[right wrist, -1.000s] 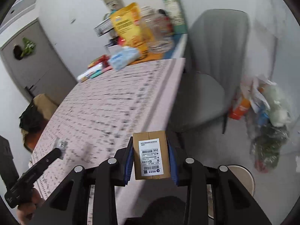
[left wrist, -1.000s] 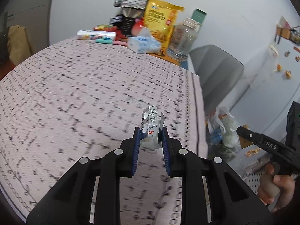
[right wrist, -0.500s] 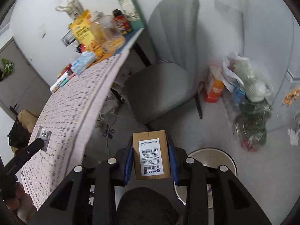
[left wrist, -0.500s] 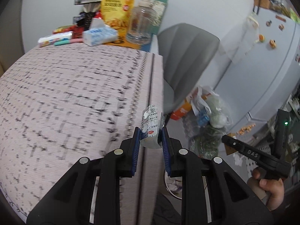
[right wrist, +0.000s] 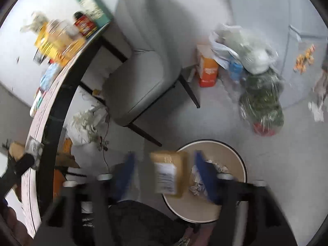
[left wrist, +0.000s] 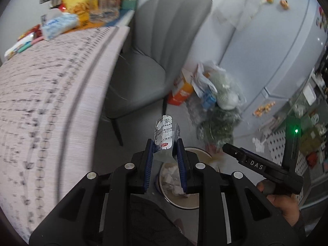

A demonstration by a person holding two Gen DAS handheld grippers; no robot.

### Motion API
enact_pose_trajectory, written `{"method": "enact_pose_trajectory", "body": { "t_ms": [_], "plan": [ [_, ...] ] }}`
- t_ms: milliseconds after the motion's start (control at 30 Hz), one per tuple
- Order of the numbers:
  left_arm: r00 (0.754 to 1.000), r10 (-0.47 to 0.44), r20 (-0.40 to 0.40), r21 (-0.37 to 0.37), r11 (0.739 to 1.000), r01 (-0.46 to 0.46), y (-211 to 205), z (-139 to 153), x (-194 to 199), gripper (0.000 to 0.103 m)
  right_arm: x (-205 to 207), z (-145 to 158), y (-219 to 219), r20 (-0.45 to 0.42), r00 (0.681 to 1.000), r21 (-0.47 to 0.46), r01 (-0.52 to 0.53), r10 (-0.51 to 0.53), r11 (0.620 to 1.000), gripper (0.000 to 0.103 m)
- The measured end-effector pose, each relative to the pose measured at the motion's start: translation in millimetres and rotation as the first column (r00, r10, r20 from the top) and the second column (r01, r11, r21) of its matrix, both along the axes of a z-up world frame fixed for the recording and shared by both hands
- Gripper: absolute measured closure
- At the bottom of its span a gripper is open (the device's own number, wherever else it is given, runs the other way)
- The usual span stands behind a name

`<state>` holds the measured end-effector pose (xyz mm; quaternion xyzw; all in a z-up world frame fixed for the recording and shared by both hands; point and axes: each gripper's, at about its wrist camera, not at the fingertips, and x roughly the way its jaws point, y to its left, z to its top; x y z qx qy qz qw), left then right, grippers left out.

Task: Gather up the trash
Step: 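Open the left tool over the bin to drop the blister pack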

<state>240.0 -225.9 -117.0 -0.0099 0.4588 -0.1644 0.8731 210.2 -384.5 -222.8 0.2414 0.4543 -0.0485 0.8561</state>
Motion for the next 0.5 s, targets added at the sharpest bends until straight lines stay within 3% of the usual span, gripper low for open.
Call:
{"method": "enact_pose_trajectory", "body": {
  "t_ms": [367, 467, 500],
  "plan": [
    [0.976, -0.16, -0.15, -0.011, 0.987, 0.16, -85.8, -52.6, 8.2, 0.078, -40.7, -12.7, -68.7, -0.008, 0.993, 0.027, 0.122, -0.121, 0.992, 0.032],
    [0.957, -0.214, -0.194, -0.054, 0.977, 0.208, -103.0, -63.6, 8.6, 0.072, -55.5, -11.0, -84.4, -0.006, 0.988, 0.017, 0.155, -0.155, 0.988, 0.031],
    [0.952, -0.226, -0.204, -0.06, 0.974, 0.219, -108.4, -67.4, 9.3, 0.057, -59.2, -10.4, -88.4, -0.005, 0.987, 0.013, 0.162, -0.162, 0.987, 0.031]
  ]
}}
